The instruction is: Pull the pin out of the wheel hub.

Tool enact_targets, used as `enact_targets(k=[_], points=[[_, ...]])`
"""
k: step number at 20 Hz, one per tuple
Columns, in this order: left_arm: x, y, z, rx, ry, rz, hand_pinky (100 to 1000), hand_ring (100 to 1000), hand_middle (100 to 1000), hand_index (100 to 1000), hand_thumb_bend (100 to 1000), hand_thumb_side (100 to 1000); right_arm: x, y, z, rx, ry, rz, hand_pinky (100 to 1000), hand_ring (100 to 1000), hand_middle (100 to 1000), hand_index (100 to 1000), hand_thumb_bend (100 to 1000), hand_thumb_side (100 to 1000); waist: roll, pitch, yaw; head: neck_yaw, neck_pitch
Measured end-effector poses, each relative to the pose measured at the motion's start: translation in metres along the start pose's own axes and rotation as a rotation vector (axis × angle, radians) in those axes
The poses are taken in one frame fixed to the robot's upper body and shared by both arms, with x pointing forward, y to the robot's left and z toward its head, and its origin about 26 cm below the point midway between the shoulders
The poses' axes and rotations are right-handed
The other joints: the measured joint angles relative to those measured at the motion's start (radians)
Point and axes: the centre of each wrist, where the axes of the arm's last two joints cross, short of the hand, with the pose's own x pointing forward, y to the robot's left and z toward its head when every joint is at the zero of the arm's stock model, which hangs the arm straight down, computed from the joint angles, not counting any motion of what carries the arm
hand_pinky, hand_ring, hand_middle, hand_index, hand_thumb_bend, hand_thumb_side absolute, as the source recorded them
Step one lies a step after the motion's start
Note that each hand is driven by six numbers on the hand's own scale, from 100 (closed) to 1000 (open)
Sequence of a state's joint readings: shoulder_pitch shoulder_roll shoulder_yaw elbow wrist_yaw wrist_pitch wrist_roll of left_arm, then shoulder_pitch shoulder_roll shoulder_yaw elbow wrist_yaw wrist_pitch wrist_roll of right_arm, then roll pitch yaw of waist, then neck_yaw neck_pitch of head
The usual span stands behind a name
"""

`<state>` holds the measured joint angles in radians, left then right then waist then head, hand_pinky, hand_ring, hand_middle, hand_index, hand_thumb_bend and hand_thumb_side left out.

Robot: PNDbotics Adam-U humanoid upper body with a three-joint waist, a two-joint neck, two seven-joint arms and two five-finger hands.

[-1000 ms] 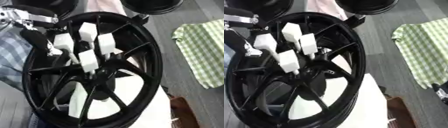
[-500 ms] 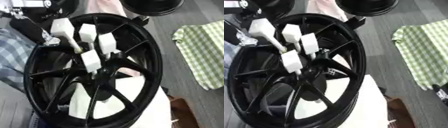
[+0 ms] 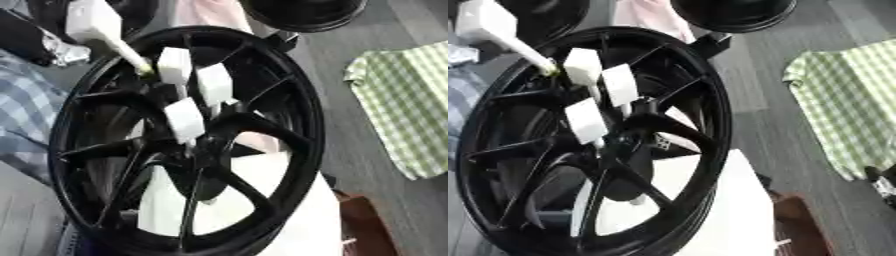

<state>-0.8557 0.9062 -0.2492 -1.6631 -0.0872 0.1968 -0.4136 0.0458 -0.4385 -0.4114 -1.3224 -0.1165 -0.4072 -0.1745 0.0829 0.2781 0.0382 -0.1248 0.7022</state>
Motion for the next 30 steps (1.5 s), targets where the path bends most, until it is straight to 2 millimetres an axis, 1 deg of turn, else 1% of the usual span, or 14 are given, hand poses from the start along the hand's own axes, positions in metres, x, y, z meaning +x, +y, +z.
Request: enact_targets(k=[5,9,14,17,18,19,20,21,22,23,24,25,27,30], points=[[-0.068,0.006,0.040,0.213,0.192,0.084,523,407,165,418,100,248,0.000,-0.002,0.000,-0.011,-0.005,-0.001,674,724,634,809,688,259,-0.008,0.000,0.006,-0.009,0.000],[-0.114,-0.004,0.072,0.297,0.335,-0.009,553,431,186,435,100,245,-0.001,-0.004,0.002,-0.019,-0.001,0.000,674,724,634,809,688,259,-0.017,-0.003,0.007,-0.023,0.001],[-0.142,-0.016,0.097,0.305,0.423,-0.111,572,448,205,452,100,244,-0.001,-0.007,0.004,-0.031,-0.002,0.000,674,724,634,809,688,259,-0.027,-0.007,0.010,-0.031,0.015],[-0.152,-0.022,0.105,0.262,0.442,-0.132,640,499,259,518,100,230,-0.001,-0.007,0.004,-0.036,-0.003,-0.002,674,723,634,809,686,271,-0.030,-0.012,0.010,-0.027,0.018],[-0.154,-0.024,0.107,0.236,0.439,-0.137,681,545,341,591,100,224,-0.001,-0.008,0.004,-0.038,-0.004,-0.003,674,723,634,809,688,259,-0.030,-0.013,0.010,-0.026,0.018],[-0.156,-0.027,0.108,0.202,0.429,-0.144,753,640,490,716,100,218,-0.001,-0.008,0.004,-0.041,-0.005,-0.005,674,723,634,809,688,259,-0.031,-0.013,0.011,-0.024,0.018],[-0.158,-0.029,0.110,0.164,0.416,-0.152,862,803,736,888,201,196,-0.001,-0.008,0.004,-0.043,-0.005,-0.006,674,723,634,809,688,259,-0.032,-0.013,0.011,-0.022,0.018],[-0.160,-0.030,0.111,0.125,0.404,-0.159,894,832,782,920,236,282,-0.001,-0.008,0.004,-0.043,-0.005,-0.006,673,723,634,808,688,259,-0.033,-0.014,0.011,-0.021,0.018],[-0.161,-0.032,0.112,0.092,0.396,-0.166,949,874,826,950,417,529,-0.001,-0.008,0.004,-0.044,-0.005,-0.007,673,723,633,808,688,259,-0.033,-0.015,0.011,-0.020,0.018],[-0.162,-0.031,0.113,0.070,0.392,-0.182,954,877,826,950,495,633,-0.001,-0.008,0.004,-0.044,-0.005,-0.007,673,723,633,808,688,260,-0.034,-0.016,0.011,-0.020,0.018],[-0.162,-0.030,0.114,0.059,0.395,-0.202,956,878,825,950,524,693,-0.001,-0.008,0.004,-0.044,-0.005,-0.007,673,723,633,809,688,260,-0.034,-0.016,0.011,-0.019,0.018],[-0.163,-0.029,0.115,0.054,0.406,-0.221,952,874,819,947,506,744,-0.001,-0.008,0.004,-0.044,-0.005,-0.007,673,723,633,809,688,260,-0.034,-0.017,0.010,-0.019,0.018],[-0.165,-0.028,0.117,0.056,0.431,-0.249,950,876,816,943,465,762,-0.001,-0.008,0.004,-0.044,-0.005,-0.007,673,723,633,809,688,261,-0.034,-0.018,0.010,-0.019,0.018],[-0.167,-0.031,0.117,0.073,0.451,-0.253,928,859,796,927,333,805,-0.001,-0.008,0.004,-0.044,-0.005,-0.007,673,723,633,809,688,261,-0.032,-0.018,0.007,-0.018,0.019]])
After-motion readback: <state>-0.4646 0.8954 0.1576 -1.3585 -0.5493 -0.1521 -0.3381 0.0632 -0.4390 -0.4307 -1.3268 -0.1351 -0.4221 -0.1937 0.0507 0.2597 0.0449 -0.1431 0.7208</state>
